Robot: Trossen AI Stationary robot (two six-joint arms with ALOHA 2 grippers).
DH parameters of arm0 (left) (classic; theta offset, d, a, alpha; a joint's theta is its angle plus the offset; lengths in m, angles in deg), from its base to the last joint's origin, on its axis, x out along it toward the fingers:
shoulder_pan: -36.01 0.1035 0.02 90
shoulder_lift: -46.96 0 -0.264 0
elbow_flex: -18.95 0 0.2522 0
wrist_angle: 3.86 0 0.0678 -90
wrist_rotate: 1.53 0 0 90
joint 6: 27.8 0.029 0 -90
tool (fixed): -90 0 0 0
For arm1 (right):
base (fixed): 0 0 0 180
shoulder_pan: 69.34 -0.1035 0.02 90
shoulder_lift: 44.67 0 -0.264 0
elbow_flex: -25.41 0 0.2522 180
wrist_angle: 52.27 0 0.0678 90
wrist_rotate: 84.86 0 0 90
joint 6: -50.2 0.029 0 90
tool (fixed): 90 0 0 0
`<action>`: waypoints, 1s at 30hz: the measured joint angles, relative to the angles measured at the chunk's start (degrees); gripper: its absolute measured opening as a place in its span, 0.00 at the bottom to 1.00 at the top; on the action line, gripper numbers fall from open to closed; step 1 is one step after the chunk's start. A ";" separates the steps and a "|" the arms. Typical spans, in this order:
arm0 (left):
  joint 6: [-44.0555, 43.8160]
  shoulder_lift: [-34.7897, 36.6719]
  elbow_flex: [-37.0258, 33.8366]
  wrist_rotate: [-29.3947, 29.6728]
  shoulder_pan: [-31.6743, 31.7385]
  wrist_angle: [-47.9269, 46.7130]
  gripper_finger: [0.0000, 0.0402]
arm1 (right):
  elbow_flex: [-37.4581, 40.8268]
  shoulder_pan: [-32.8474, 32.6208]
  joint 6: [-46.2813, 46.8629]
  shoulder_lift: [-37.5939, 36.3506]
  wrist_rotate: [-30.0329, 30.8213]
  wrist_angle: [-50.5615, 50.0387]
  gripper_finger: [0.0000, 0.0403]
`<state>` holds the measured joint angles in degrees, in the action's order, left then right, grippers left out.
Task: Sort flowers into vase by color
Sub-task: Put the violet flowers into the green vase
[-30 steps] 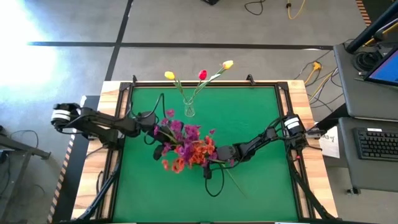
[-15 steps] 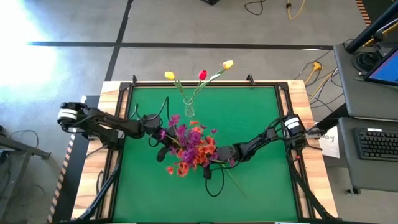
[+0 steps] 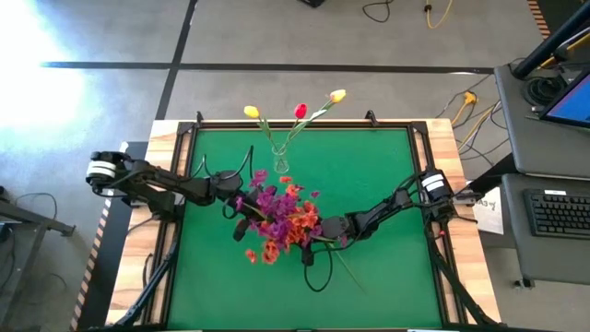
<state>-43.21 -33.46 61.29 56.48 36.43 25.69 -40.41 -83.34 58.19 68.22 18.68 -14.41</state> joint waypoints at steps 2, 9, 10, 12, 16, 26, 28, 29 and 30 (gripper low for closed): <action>0.77 0.04 -0.05 -0.02 0.00 0.42 0.00 | 0.00 0.00 0.02 0.01 0.02 -0.01 0.29; 0.91 1.98 -0.22 -0.19 -0.02 -0.78 0.08 | 0.00 0.00 0.61 0.01 0.15 -0.13 0.29; 0.91 2.24 -0.24 -0.31 -0.02 -0.84 0.11 | 0.00 0.00 0.65 0.01 0.17 -0.13 0.29; 0.86 2.61 -0.25 -0.57 -0.04 -0.71 0.18 | 0.00 0.00 0.78 -0.01 0.21 -0.20 0.29; 0.33 3.28 -0.25 -1.08 -0.07 -1.18 0.35 | 0.04 0.00 0.90 -0.01 0.22 -0.26 0.29; -0.20 10.65 -0.22 -3.39 0.00 -7.33 0.59 | 0.04 0.00 0.56 -0.01 0.17 -0.30 0.29; -0.06 12.70 -0.22 -3.36 0.17 -9.88 0.59 | 0.04 0.00 0.50 -0.01 0.15 -0.29 0.29; 0.25 13.61 -0.22 -3.29 0.38 -11.19 0.59 | 0.04 0.00 0.50 -0.01 0.15 -0.31 0.29; 0.55 14.46 -0.22 -2.98 0.55 -12.23 0.58 | 0.04 0.00 0.54 -0.01 0.15 -0.29 0.29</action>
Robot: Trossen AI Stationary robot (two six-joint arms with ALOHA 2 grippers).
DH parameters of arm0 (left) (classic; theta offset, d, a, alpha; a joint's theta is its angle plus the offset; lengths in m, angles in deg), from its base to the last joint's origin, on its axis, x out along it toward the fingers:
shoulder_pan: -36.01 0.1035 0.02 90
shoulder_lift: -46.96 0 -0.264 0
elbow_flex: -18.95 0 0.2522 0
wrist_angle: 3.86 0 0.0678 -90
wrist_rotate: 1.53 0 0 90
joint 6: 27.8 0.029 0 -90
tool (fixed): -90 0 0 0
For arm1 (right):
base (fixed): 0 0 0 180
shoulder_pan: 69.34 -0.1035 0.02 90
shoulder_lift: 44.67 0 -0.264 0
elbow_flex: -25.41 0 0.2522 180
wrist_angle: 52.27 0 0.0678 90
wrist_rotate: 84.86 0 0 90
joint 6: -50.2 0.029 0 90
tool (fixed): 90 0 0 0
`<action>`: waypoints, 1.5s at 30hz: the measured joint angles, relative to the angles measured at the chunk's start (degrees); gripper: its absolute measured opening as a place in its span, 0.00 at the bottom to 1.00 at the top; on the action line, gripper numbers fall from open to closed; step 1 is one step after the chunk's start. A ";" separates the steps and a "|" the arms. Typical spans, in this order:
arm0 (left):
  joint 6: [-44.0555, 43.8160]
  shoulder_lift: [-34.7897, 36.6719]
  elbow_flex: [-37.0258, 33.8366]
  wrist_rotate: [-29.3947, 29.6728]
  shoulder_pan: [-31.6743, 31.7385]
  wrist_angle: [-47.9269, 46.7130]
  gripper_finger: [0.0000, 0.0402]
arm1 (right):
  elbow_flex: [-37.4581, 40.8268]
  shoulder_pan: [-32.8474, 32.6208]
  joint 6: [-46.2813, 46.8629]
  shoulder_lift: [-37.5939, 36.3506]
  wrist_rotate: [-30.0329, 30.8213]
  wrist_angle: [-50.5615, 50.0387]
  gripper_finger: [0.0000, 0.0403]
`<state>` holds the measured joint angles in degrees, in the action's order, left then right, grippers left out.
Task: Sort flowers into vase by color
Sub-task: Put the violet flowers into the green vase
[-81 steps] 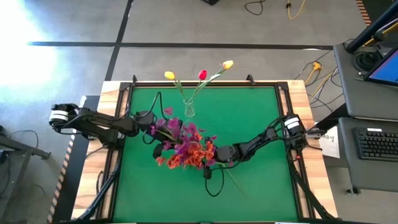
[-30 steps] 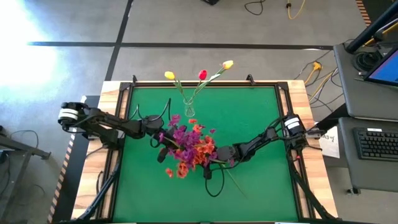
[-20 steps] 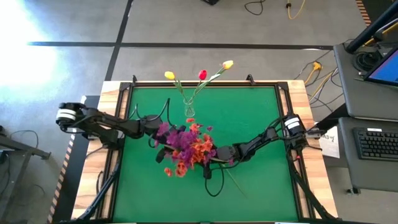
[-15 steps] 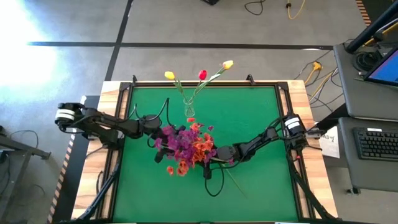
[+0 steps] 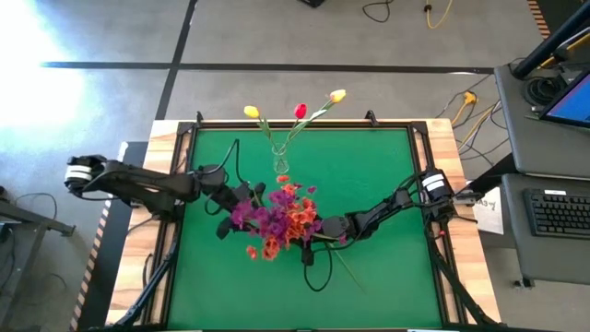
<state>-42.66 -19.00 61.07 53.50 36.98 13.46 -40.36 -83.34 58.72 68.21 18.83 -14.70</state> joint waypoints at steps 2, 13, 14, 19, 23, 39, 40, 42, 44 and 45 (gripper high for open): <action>0.94 1.35 0.00 1.57 0.11 -0.62 0.57 | 0.00 0.00 0.00 0.00 0.00 0.03 0.29; 3.83 -1.55 0.02 6.98 0.06 1.24 0.30 | 0.02 0.00 0.01 0.00 -0.04 0.26 0.29; 3.89 -2.07 0.02 6.96 0.07 1.95 0.28 | 0.02 0.00 0.01 0.00 -0.04 0.26 0.29; 3.87 -4.24 0.04 4.65 0.09 6.74 0.13 | 0.04 0.00 0.03 0.00 -0.11 0.26 0.29; 3.88 -5.36 0.09 3.75 -0.13 7.93 0.02 | 0.04 0.00 0.52 0.00 -0.07 0.28 0.29; 3.86 -10.72 0.13 2.74 -1.31 8.39 0.00 | 0.04 0.00 0.65 0.07 0.04 0.31 0.29; 3.86 -10.60 0.13 2.75 -1.31 8.40 0.00 | 0.04 0.00 0.62 0.07 0.05 0.31 0.29; 3.54 -10.13 0.13 2.81 -1.31 8.46 0.00 | 0.04 0.00 0.62 0.07 0.05 0.28 0.29; 3.42 -9.46 0.11 2.93 -1.31 8.56 0.00 | 0.04 0.00 0.63 0.07 0.07 0.26 0.29; 3.42 -9.14 0.11 2.94 -1.31 8.53 0.00 | 0.04 0.00 0.65 0.07 0.07 0.26 0.29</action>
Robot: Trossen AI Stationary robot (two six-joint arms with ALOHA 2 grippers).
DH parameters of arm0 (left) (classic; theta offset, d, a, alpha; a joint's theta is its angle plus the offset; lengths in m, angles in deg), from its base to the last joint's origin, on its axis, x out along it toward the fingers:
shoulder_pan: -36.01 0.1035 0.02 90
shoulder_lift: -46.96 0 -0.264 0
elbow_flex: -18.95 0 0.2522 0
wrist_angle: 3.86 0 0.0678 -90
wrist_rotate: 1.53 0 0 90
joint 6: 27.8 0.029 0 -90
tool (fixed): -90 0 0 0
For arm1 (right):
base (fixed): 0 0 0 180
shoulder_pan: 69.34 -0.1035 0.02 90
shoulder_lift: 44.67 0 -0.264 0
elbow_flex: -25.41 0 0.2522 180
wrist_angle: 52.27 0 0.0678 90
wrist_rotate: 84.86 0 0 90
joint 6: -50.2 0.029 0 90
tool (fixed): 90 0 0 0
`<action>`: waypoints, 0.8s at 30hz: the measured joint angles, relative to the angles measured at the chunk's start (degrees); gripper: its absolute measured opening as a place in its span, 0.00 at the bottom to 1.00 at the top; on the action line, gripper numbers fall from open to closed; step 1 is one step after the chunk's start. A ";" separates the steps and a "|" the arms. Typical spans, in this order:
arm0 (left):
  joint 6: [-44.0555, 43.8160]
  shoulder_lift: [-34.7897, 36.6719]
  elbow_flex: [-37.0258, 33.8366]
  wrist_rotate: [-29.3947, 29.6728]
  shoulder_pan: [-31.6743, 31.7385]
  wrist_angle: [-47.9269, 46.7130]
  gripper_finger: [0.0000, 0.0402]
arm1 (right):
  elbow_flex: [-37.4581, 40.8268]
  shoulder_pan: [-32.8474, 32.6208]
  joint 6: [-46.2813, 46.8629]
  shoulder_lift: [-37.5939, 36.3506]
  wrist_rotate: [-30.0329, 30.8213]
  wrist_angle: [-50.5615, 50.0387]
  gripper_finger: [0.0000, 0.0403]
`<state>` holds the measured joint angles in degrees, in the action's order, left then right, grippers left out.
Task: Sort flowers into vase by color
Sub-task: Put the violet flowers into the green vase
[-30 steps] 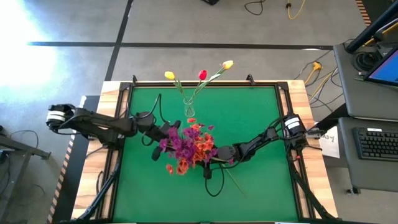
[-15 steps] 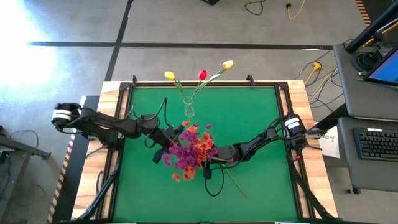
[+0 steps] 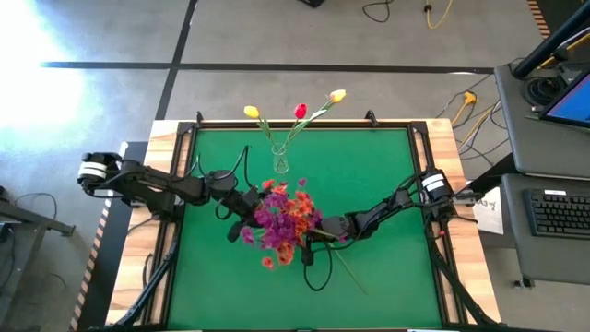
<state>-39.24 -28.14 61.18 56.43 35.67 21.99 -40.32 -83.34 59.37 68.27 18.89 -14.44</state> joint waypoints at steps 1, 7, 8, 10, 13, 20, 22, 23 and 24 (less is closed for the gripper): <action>0.00 0.24 0.00 -0.02 0.00 0.04 0.01 | 0.00 0.00 0.00 0.00 0.00 -0.02 0.29; -0.02 0.56 0.00 -0.15 -0.02 -0.06 0.12 | -0.02 0.00 -0.02 0.00 -0.03 -0.05 0.29; -0.07 0.58 0.00 -0.17 -0.02 -0.13 0.14 | -0.01 0.00 -0.02 0.00 -0.04 -0.07 0.29; -0.38 0.58 0.01 -0.17 -0.02 -0.15 0.19 | -0.02 0.00 -0.02 0.00 -0.04 -0.07 0.29; -0.61 0.56 0.00 -0.17 -0.02 -0.17 0.27 | -0.02 0.00 -0.02 0.00 -0.04 -0.07 0.29; -1.19 0.58 0.00 -1.74 -0.01 -0.40 0.39 | -0.02 0.00 -0.14 0.00 -0.09 -0.12 0.29; -1.17 0.58 0.01 -2.19 0.00 -0.61 0.39 | -0.04 0.00 -0.22 0.00 -0.14 -0.28 0.29; -1.19 0.58 0.00 -2.26 0.00 -0.66 0.40 | -0.04 0.00 -0.24 0.00 -0.15 -0.27 0.29; -1.21 0.58 0.00 -2.32 0.00 -0.66 0.40 | -0.04 0.00 -0.24 0.00 -0.17 -0.26 0.29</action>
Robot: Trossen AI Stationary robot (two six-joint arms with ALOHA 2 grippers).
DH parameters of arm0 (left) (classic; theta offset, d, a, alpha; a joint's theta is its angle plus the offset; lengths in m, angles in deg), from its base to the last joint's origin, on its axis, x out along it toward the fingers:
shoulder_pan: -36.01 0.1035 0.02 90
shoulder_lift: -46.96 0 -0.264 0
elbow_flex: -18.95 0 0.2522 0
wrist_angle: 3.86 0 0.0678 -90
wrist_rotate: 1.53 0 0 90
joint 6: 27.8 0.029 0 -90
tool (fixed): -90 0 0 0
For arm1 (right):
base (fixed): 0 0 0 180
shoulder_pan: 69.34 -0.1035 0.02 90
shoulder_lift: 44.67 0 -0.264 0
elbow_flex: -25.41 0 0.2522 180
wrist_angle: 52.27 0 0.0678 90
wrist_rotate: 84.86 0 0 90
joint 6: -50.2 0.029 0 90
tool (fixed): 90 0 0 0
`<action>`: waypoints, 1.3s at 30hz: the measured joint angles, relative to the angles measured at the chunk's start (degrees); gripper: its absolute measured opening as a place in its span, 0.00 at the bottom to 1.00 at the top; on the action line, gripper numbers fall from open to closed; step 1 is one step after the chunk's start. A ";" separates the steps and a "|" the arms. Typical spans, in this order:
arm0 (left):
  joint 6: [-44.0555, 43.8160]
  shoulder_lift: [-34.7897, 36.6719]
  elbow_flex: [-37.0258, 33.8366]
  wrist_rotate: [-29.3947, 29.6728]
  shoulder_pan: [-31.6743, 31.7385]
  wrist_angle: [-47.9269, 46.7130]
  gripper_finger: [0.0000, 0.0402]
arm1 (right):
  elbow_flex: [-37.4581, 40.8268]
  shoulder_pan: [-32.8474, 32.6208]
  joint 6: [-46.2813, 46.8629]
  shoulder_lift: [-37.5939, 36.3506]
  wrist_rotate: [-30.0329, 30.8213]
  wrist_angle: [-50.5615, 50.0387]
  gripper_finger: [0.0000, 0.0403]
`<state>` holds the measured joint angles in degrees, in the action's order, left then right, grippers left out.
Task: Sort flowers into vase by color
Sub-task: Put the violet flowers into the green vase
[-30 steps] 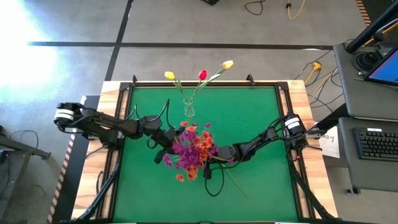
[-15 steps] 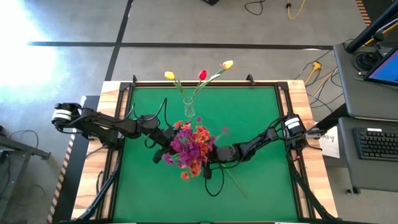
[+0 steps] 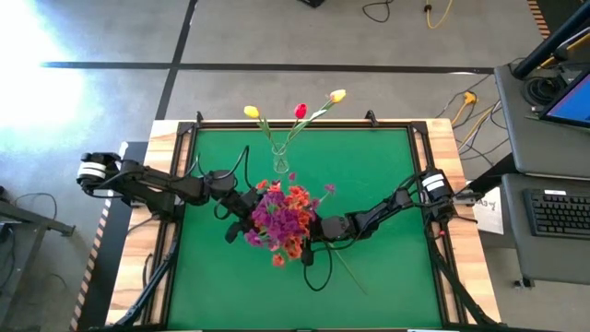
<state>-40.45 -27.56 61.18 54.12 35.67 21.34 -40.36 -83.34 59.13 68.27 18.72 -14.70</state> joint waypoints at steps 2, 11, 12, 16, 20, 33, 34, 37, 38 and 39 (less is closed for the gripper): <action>0.00 0.00 0.01 -0.06 0.00 0.00 0.40 | 0.00 0.00 0.00 0.00 0.02 0.00 0.29; 0.00 0.00 0.00 -0.11 0.00 -0.05 0.40 | 0.00 0.00 0.02 0.00 0.02 -0.02 0.29; 0.00 0.00 0.00 -0.11 0.00 -0.06 0.40 | 0.00 0.00 0.00 0.00 0.02 -0.02 0.29; 0.00 0.00 0.00 -0.11 0.00 -0.06 0.40 | 0.00 0.00 0.01 0.00 0.02 -0.02 0.29; 0.00 0.00 0.00 -0.11 0.00 -0.06 0.40 | 0.00 0.00 0.02 0.00 0.02 -0.02 0.29; -0.07 0.00 0.00 1.01 0.02 -0.08 0.40 | 0.00 0.00 -0.04 0.00 0.02 0.00 0.29; -0.08 0.00 0.00 1.01 0.02 -0.08 0.40 | 0.00 0.00 -0.05 0.00 0.02 -0.02 0.29; -0.48 0.07 0.00 0.77 0.07 -0.08 0.40 | 0.00 0.00 -0.12 0.00 0.02 -0.02 0.29; -0.58 0.16 0.00 0.52 0.07 -0.12 0.40 | 0.00 0.00 -0.20 0.00 0.00 -0.02 0.29; -0.94 0.26 0.00 0.43 0.07 -0.10 0.40 | 0.00 0.00 -0.22 0.00 0.00 -0.02 0.29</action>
<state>-41.38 -27.30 61.18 54.54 35.73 21.23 -40.36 -83.34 58.91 68.27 18.72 -14.72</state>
